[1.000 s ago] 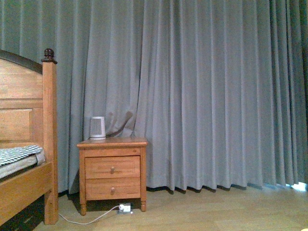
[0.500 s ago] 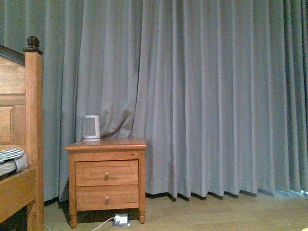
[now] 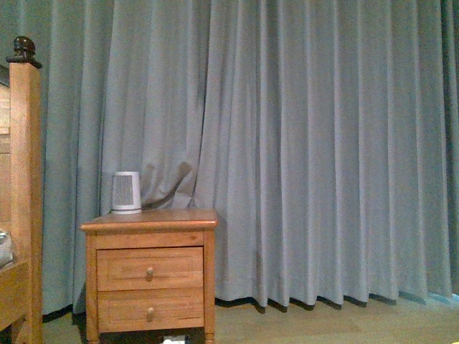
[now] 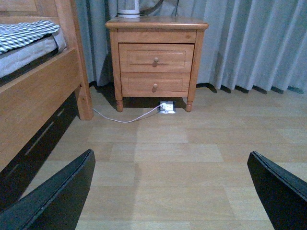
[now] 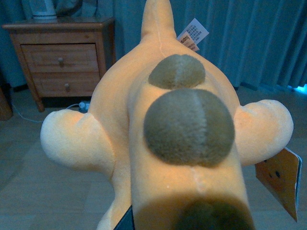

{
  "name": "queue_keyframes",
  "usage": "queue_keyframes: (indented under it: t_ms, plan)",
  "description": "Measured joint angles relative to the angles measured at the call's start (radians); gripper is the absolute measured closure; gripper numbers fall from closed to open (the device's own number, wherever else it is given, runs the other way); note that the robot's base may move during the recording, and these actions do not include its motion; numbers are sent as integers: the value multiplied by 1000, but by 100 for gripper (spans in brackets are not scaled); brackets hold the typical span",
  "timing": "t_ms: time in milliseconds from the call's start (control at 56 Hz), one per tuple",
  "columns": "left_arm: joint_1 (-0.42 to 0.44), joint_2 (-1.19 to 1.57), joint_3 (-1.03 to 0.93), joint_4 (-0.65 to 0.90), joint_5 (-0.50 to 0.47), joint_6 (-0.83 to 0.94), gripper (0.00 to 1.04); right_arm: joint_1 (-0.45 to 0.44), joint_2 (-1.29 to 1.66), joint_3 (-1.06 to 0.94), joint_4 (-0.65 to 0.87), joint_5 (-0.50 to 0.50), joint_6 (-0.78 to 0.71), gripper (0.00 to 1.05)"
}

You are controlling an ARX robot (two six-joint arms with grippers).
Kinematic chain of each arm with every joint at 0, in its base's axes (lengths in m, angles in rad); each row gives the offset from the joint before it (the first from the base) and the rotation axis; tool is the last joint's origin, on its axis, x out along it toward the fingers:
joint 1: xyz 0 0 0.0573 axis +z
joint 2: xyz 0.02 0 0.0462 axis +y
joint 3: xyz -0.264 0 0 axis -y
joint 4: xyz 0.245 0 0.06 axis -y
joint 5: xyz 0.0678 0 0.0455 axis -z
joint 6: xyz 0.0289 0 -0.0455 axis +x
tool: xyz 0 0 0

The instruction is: Put away toys

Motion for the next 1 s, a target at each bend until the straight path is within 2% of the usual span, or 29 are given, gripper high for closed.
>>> queue_keyframes:
  t_ms: [1000]
  plan:
    - [0,-1,0,0,0,0,6,0,0,0,0,0,0,97]
